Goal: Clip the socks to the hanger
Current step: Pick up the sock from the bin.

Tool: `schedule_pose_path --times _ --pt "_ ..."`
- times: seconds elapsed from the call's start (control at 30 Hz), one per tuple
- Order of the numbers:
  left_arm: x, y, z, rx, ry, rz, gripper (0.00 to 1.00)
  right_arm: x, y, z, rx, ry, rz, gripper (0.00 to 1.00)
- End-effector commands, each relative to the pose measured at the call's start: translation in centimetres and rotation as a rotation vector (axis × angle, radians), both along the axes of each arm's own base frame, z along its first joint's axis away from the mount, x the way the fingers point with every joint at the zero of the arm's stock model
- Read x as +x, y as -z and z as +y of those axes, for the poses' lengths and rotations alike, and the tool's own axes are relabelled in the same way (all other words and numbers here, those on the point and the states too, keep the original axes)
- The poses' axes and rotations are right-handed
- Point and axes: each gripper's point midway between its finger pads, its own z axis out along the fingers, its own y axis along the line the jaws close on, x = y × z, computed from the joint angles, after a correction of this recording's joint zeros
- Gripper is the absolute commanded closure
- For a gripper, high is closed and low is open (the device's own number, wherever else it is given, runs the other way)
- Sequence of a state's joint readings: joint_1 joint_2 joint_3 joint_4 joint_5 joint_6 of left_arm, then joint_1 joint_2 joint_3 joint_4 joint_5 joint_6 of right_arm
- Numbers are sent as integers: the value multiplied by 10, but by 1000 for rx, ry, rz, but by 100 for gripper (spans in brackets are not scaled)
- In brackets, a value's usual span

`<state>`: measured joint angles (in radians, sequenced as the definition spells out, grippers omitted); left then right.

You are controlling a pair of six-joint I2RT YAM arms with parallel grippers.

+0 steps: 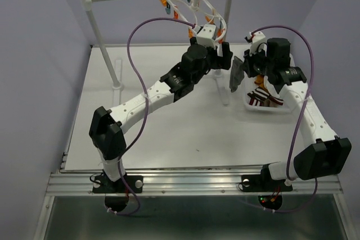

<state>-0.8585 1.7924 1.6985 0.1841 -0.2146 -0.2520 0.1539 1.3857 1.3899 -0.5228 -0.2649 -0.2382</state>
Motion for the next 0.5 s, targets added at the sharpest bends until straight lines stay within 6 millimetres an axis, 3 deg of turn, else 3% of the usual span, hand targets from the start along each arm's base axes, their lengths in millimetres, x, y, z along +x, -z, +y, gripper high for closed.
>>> schedule_pose_path --times 0.0,0.13,0.2,0.23,0.3,0.47 --pt "-18 -66 35 -148 -98 -115 1 -3 -27 0 22 0 -93 99" --pt "-44 -70 29 -100 36 -159 1 -3 -27 3 23 -20 -98 99" --pt "-51 -63 29 -92 66 -159 1 -3 -26 5 27 -28 -98 99" --pt "-56 -73 33 -125 75 -187 1 -3 -26 6 32 -38 -97 99" --pt "-58 -71 35 -137 77 -188 1 -3 -27 7 34 -41 -100 99" --pt "-77 -82 19 -155 211 -199 1 -3 -30 8 41 -40 -108 99"
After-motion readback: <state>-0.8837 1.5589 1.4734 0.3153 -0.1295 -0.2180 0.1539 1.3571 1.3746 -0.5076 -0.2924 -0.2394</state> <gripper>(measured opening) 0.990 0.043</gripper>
